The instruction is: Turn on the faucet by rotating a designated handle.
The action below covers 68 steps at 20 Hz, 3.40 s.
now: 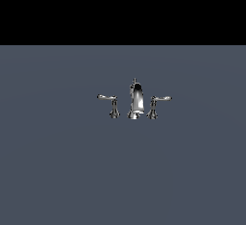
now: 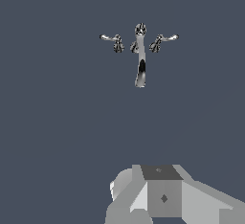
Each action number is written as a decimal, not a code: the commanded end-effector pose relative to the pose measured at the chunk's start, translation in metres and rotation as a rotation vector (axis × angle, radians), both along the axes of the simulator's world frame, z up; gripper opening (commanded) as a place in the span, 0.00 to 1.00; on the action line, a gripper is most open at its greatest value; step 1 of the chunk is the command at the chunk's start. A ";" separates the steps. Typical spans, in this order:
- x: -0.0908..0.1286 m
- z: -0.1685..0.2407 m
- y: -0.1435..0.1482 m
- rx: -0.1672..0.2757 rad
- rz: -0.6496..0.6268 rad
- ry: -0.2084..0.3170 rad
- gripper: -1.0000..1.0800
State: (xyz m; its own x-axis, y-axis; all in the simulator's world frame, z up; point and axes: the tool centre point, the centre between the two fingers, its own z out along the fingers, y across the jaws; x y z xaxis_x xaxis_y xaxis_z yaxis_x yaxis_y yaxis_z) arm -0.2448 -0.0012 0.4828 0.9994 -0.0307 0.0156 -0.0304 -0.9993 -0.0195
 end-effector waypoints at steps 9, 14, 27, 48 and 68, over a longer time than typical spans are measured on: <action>0.010 -0.010 0.003 0.000 -0.042 0.001 0.00; 0.028 -0.028 0.008 0.001 -0.110 0.002 0.00; 0.107 -0.105 0.014 0.003 -0.414 0.008 0.00; 0.236 -0.237 -0.033 0.002 -0.935 0.017 0.00; 0.321 -0.362 -0.139 -0.005 -1.443 0.024 0.00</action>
